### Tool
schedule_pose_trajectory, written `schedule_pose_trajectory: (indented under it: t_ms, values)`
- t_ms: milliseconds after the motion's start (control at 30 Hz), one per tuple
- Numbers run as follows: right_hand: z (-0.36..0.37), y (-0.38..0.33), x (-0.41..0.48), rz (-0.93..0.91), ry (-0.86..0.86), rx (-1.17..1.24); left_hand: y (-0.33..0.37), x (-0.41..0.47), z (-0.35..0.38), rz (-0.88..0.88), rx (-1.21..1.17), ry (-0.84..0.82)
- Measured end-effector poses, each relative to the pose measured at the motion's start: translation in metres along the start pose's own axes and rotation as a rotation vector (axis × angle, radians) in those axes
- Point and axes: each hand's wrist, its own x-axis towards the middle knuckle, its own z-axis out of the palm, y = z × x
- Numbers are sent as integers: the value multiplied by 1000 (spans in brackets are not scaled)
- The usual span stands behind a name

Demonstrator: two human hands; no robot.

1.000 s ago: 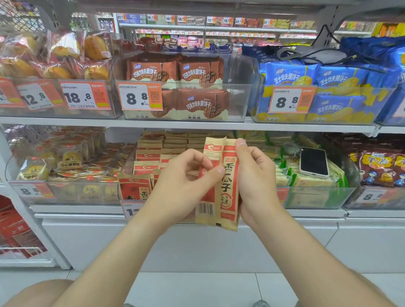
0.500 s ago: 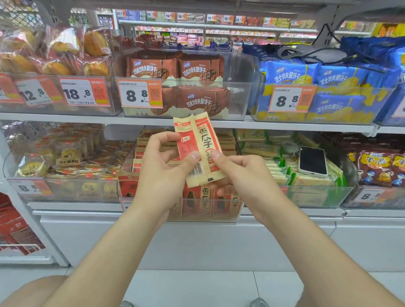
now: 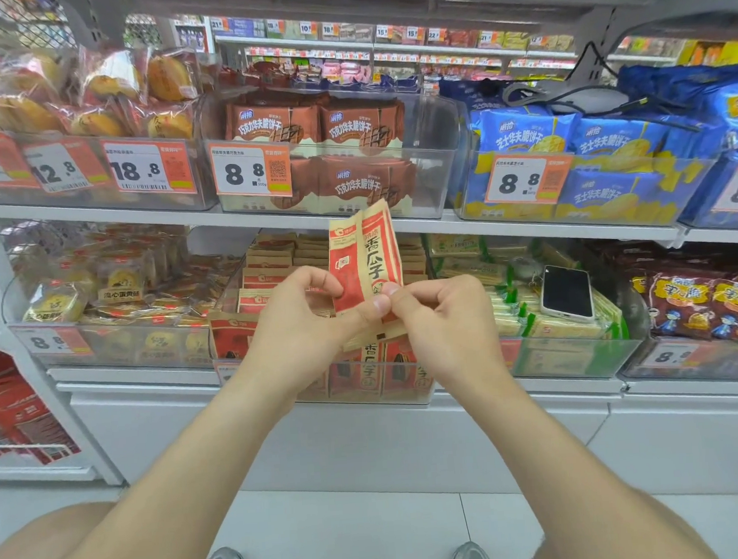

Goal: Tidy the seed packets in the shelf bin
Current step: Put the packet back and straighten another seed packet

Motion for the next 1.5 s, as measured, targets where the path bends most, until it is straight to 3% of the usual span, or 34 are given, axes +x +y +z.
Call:
schedule_pose_trajectory:
  t_ms: [267, 700, 900, 1067, 1333, 1500]
  values:
    - [4, -2, -2, -23, 125, 52, 6, -2, 7, 9, 39, -51]
    - [1, -5, -2, -97, 123, 30, 9, -3, 16, 96, 151, 44]
    - [-1, -9, 2, 158, -31, 335, 10, -2, 12, 72, 167, 13]
    - [-9, -11, 5, 246, -120, 487, 12, 0, 2, 27, 55, -68]
    - [-7, -8, 4, 180, -233, 534, 8, 2, -3, -9, -44, -63]
    - [-2, -3, 2, 98, -182, 510, 8, -5, 0, 13, -54, -104]
